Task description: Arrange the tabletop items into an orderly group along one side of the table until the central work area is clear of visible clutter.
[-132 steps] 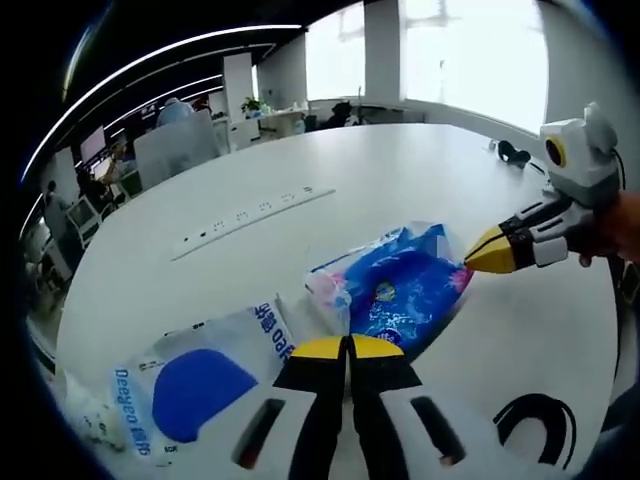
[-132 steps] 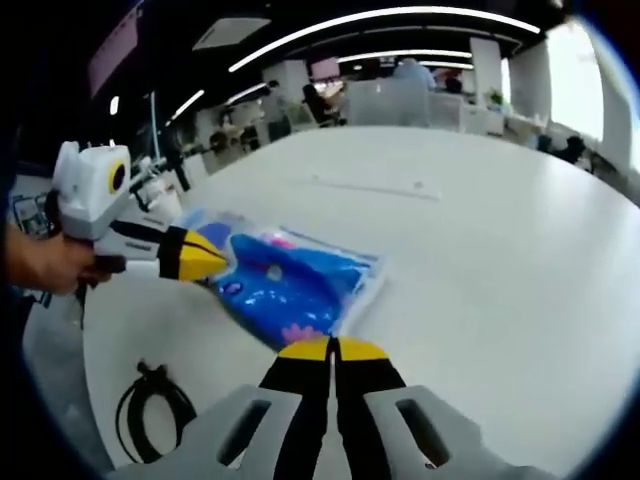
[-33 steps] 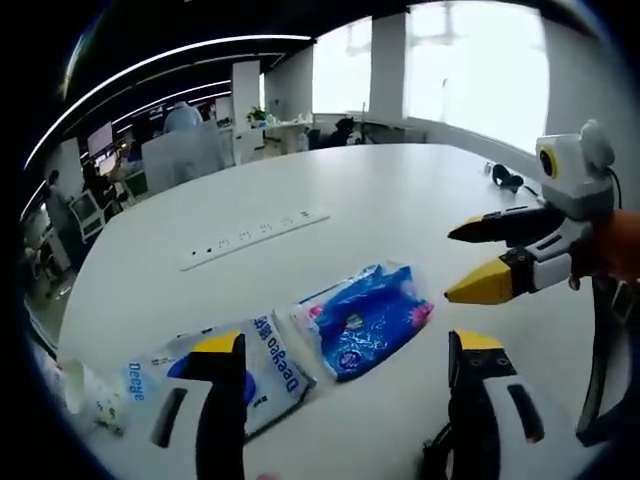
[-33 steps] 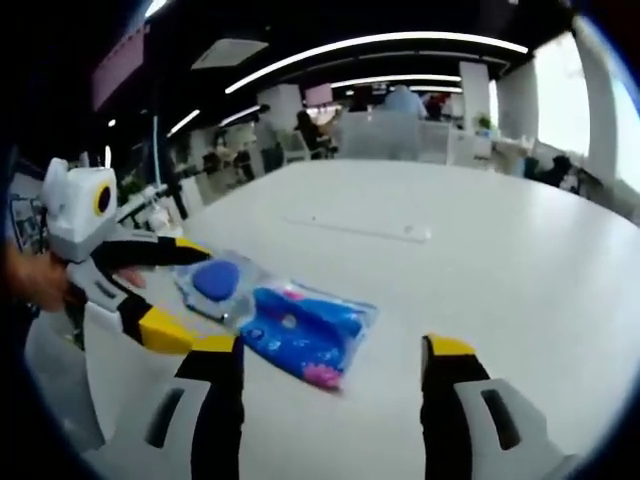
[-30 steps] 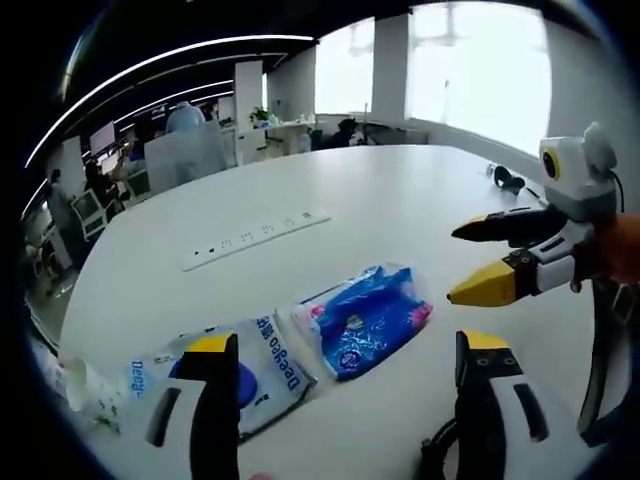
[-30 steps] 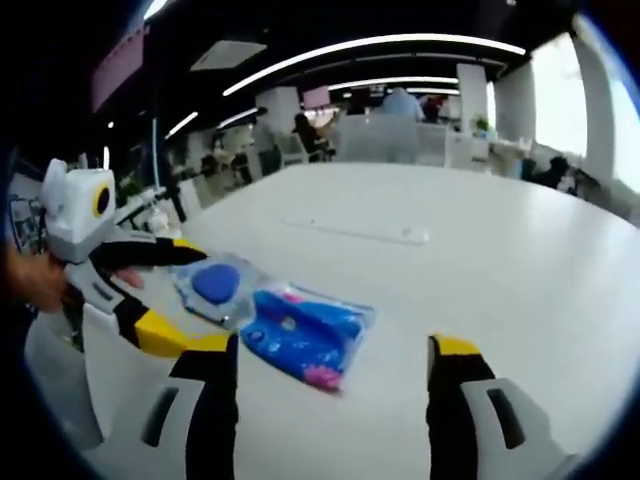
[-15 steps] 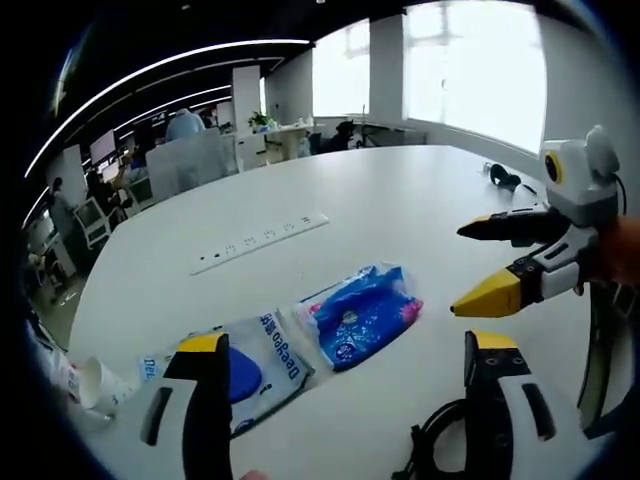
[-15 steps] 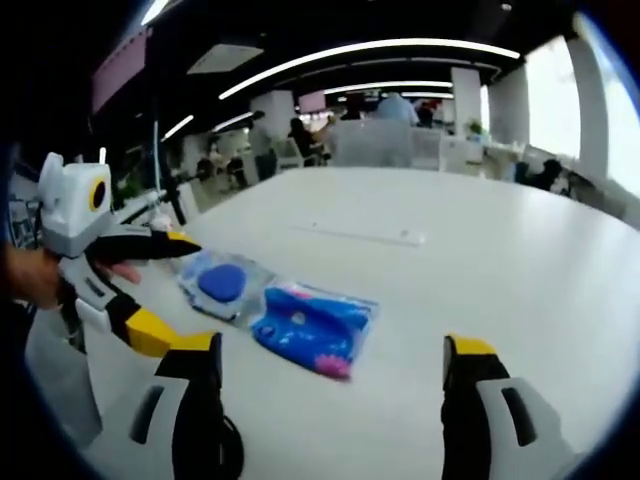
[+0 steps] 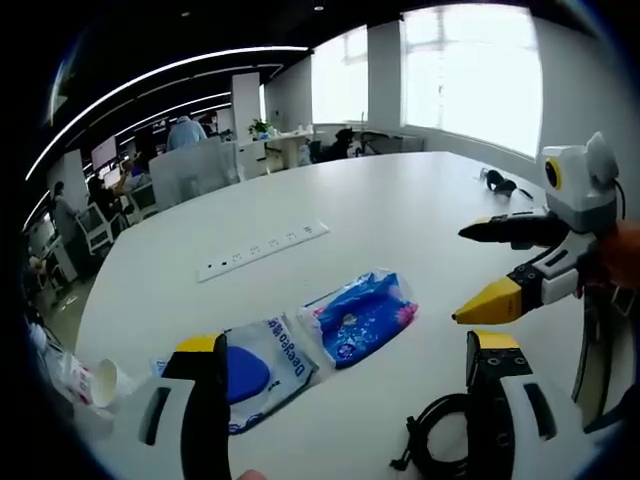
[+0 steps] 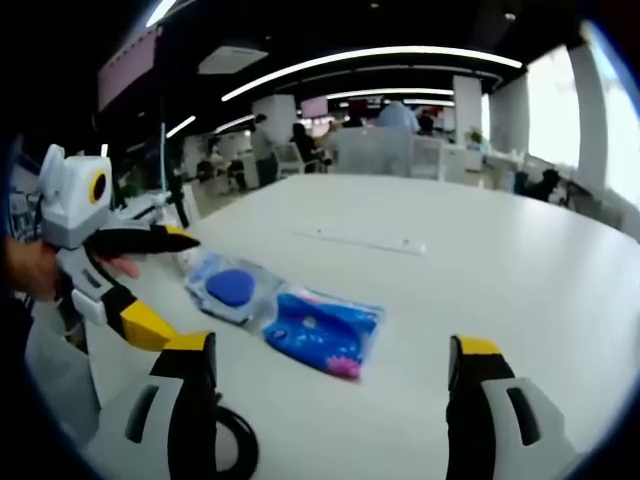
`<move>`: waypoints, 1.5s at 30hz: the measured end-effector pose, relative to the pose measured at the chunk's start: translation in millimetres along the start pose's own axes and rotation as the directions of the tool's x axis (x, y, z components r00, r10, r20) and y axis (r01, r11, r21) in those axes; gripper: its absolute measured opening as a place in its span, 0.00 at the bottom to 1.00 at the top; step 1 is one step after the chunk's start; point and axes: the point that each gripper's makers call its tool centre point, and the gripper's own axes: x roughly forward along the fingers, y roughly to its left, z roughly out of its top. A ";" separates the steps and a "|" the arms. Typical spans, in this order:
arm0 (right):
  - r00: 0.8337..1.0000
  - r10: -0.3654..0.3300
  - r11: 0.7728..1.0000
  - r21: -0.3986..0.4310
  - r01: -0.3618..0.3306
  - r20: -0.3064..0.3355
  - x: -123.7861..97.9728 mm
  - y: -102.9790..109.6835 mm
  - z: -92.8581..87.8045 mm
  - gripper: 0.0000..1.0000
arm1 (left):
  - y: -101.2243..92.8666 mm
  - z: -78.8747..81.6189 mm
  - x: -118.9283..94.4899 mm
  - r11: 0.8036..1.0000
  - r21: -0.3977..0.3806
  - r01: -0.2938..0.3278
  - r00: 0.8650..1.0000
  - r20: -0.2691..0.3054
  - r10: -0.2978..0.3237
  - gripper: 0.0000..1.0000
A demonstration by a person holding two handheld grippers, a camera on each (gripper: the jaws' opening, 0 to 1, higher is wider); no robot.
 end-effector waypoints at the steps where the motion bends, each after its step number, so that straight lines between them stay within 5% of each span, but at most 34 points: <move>1: 1.000 -0.004 1.000 0.002 0.004 0.001 -1.5 0.0 0.9 0.94 | 0.3 1.6 -1.6 1.000 0.006 0.001 1.000 0.006 -0.001 0.99; 27: 0.999 -0.035 0.999 -0.031 0.036 0.021 -36.9 15.8 4.9 0.83 | -4.0 6.1 -37.4 0.997 0.047 0.060 0.998 0.031 -0.061 0.93; 45: 0.999 -0.019 1.000 -0.013 0.019 -0.028 -44.7 38.4 -20.3 0.68 | -4.4 -9.4 -52.4 0.995 0.046 0.093 0.995 0.034 -0.094 0.84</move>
